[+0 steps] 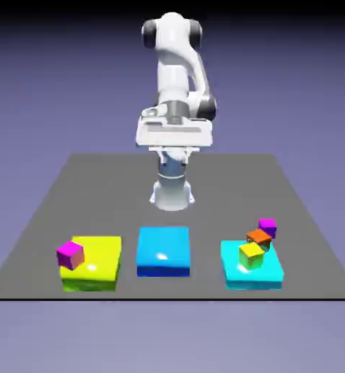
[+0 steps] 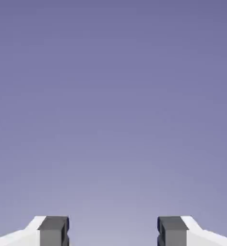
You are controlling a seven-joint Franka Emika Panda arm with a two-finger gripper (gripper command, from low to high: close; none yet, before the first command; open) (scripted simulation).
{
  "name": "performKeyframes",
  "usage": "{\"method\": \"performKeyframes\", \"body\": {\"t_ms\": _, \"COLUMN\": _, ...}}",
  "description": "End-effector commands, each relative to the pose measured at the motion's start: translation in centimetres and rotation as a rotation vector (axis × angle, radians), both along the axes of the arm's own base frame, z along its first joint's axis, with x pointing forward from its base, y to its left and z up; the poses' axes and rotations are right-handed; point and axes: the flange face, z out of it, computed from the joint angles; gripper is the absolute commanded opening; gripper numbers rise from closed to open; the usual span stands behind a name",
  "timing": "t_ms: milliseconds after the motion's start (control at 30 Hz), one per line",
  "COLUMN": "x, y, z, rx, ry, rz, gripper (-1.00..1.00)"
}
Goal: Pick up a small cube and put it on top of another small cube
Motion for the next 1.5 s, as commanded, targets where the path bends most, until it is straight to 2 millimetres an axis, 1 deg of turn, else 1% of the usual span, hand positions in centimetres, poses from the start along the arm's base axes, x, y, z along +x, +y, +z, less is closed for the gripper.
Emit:
{"method": "performKeyframes", "body": {"t_ms": 0, "x": 0.5, "y": 1.5, "z": -1.2, "rx": 0.006, "ry": 0.046, "rz": 0.004, "gripper": 0.00}}
{"method": "performKeyframes", "body": {"t_ms": 100, "x": 1.2, "y": 6.2, "z": -5.2, "rx": 0.022, "ry": 0.185, "rz": 0.010, "gripper": 0.00}}
{"method": "performKeyframes", "body": {"t_ms": 167, "x": 1.3, "y": 9.3, "z": -7.9, "rx": 0.029, "ry": 0.278, "rz": 0.012, "gripper": 0.00}}
{"method": "performKeyframes", "body": {"t_ms": 233, "x": 0.8, "y": 12.5, "z": -10.7, "rx": 0.033, "ry": 0.371, "rz": 0.011, "gripper": 0.00}}
{"method": "performKeyframes", "body": {"t_ms": 333, "x": -0.7, "y": 17.1, "z": -14.8, "rx": 0.034, "ry": 0.510, "rz": 0.006, "gripper": 0.00}}
{"method": "performKeyframes", "body": {"t_ms": 400, "x": -2.2, "y": 20.2, "z": -17.3, "rx": 0.030, "ry": 0.601, "rz": 0.002, "gripper": 0.00}}
{"method": "performKeyframes", "body": {"t_ms": 500, "x": -5.3, "y": 24.6, "z": -20.7, "rx": 0.019, "ry": 0.735, "rz": -0.008, "gripper": 0.00}}
{"method": "performKeyframes", "body": {"t_ms": 600, "x": -9.1, "y": 28.7, "z": -23.5, "rx": 0.002, "ry": 0.866, "rz": -0.018, "gripper": 0.00}}
{"method": "performKeyframes", "body": {"t_ms": 667, "x": -12.1, "y": 31.3, "z": -24.9, "rx": -0.014, "ry": 0.951, "rz": -0.026, "gripper": 0.00}}
{"method": "performKeyframes", "body": {"t_ms": 700, "x": -13.2, "y": 32.1, "z": -25.3, "rx": -0.020, "ry": 0.980, "rz": -0.028, "gripper": 0.00}}
{"method": "performKeyframes", "body": {"t_ms": 733, "x": -13.2, "y": 32.1, "z": -25.3, "rx": -0.020, "ry": 0.980, "rz": -0.028, "gripper": 0.00}}
{"method": "performKeyframes", "body": {"t_ms": 933, "x": -14.2, "y": 32.2, "z": -31.5, "rx": -0.018, "ry": 0.979, "rz": -0.028, "gripper": 0.00}}
{"method": "performKeyframes", "body": {"t_ms": 967, "x": -14.3, "y": 32.1, "z": -32.1, "rx": -0.020, "ry": 0.980, "rz": -0.028, "gripper": 0.00}}
{"method": "performKeyframes", "body": {"t_ms": 1000, "x": -14.3, "y": 32.1, "z": -32.1, "rx": -0.020, "ry": 0.980, "rz": -0.028, "gripper": -1.00}}
{"method": "performKeyframes", "body": {"t_ms": 1033, "x": -14.3, "y": 32.1, "z": -32.1, "rx": -0.020, "ry": 0.980, "rz": -0.028, "gripper": -1.00}}
{"method": "performKeyframes", "body": {"t_ms": 1233, "x": -13.2, "y": 32.2, "z": -25.8, "rx": -0.018, "ry": 0.979, "rz": -0.028, "gripper": -1.00}}
{"method": "performKeyframes", "body": {"t_ms": 1267, "x": -12.3, "y": 32.1, "z": -24.8, "rx": -0.016, "ry": 0.971, "rz": -0.031, "gripper": -1.00}}
{"method": "performKeyframes", "body": {"t_ms": 1367, "x": -7.0, "y": 31.4, "z": -21.5, "rx": 0.024, "ry": 0.917, "rz": -0.054, "gripper": -1.00}}
{"method": "performKeyframes", "body": {"t_ms": 1400, "x": -4.8, "y": 30.4, "z": -20.5, "rx": 0.053, "ry": 0.904, "rz": -0.096, "gripper": -1.00}}
{"method": "performKeyframes", "body": {"t_ms": 1433, "x": -2.6, "y": 29.0, "z": -19.6, "rx": 0.088, "ry": 0.895, "rz": -0.156, "gripper": -1.00}}
{"method": "performKeyframes", "body": {"t_ms": 1467, "x": -0.3, "y": 26.9, "z": -19.2, "rx": 0.131, "ry": 0.893, "rz": -0.247, "gripper": -1.00}}
